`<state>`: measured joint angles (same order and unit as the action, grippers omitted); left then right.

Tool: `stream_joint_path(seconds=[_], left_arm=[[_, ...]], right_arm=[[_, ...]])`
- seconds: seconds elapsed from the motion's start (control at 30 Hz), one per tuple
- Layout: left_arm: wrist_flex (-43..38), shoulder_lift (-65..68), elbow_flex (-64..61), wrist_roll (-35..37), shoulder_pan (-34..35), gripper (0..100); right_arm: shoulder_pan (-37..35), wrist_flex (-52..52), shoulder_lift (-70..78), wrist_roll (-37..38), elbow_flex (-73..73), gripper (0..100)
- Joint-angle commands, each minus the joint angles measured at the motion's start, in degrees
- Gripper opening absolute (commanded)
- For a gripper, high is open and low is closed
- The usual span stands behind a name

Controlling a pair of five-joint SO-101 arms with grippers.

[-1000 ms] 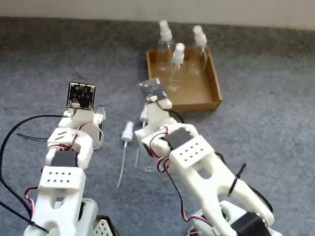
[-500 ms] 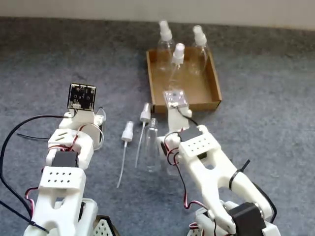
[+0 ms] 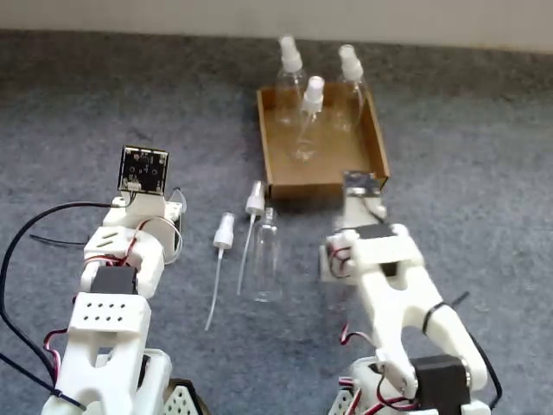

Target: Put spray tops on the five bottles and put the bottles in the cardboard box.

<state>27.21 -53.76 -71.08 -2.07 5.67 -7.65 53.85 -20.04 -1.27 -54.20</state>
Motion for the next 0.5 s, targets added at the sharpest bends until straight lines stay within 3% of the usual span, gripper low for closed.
stream_joint_path(seconds=[0.0, 0.1, 0.17, 0.27, 0.47], left_arm=[[-1.23, -0.57, 0.22, 0.44, 0.31, 13], [0.97, -0.4, 2.07, -0.79, 0.22, 13], [6.07, 0.4, 5.41, -3.43, -1.1, 13], [10.29, 6.11, 10.68, -3.87, -2.86, 13], [21.01, 27.12, 27.74, -5.71, -7.6, 13]], right_arm=[[14.73, 5.14, -4.88, 18.46, 0.92, 0.2], [26.95, 4.97, -6.02, 31.74, 1.01, 0.2], [33.1, 2.68, -4.7, 36.31, 2.42, 0.2], [38.81, 1.27, 1.19, 40.0, 7.16, 0.2], [43.3, 1.45, 18.77, 42.37, 19.82, 0.7]])
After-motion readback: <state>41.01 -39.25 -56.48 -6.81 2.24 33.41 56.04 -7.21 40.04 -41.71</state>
